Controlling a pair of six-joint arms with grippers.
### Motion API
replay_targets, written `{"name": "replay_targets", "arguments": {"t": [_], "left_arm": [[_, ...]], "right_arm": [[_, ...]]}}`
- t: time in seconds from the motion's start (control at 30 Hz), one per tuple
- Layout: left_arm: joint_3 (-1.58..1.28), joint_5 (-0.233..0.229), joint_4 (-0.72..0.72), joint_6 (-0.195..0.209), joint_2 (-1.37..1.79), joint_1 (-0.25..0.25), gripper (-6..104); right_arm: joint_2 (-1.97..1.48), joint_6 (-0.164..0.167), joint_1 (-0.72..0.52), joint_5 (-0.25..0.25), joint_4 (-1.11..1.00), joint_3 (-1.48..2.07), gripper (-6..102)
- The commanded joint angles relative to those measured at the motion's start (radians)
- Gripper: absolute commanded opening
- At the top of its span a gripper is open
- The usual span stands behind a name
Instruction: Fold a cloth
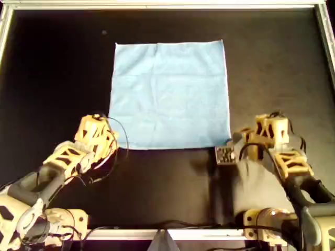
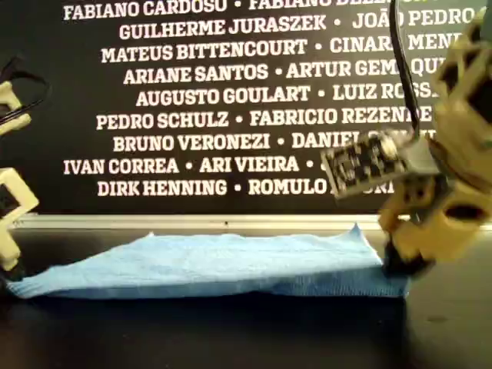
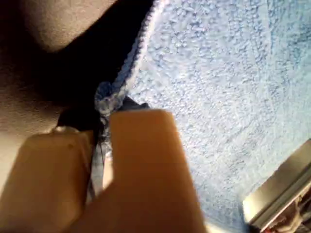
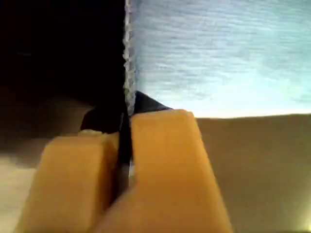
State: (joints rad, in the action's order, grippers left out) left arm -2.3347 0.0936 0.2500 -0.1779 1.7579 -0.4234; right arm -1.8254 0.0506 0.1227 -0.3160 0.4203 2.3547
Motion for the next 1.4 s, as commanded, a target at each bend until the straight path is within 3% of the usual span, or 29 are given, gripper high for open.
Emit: {"name": "replay_targets", "arguments": {"t": [0.0,0.17,0.43,0.63,0.9,1.17,1.37], "left_arm": [[0.126,-0.011,-0.023,-0.009,0.051,-0.008,-1],[0.276,-0.011,-0.026,-0.011,0.008,-0.005,-1],[0.592,-0.011,-0.026,-0.011,-0.210,0.089,-1],[0.861,-0.011,-0.028,-0.012,-0.433,0.129,-1],[1.272,-0.011,-0.026,-0.012,-0.735,0.141,-1],[1.626,-0.011,-0.026,-0.012,-0.989,0.209,-1],[1.841,-0.009,-0.026,-0.012,-1.147,0.209,-1]], "right_arm": [[-0.029,0.006,-0.003,-0.012,-0.006,-0.130,1],[-0.012,0.008,-0.003,-0.011,-0.009,-0.252,1],[0.239,0.008,-0.014,-0.011,-0.009,-0.557,1],[0.529,0.008,-0.015,-0.011,-0.009,-0.893,1],[0.887,0.008,-0.011,-0.011,-0.009,-1.381,1],[1.197,0.008,-0.011,0.000,-0.009,-1.816,1],[1.410,0.008,-0.015,0.003,-0.009,-2.095,1]]}}
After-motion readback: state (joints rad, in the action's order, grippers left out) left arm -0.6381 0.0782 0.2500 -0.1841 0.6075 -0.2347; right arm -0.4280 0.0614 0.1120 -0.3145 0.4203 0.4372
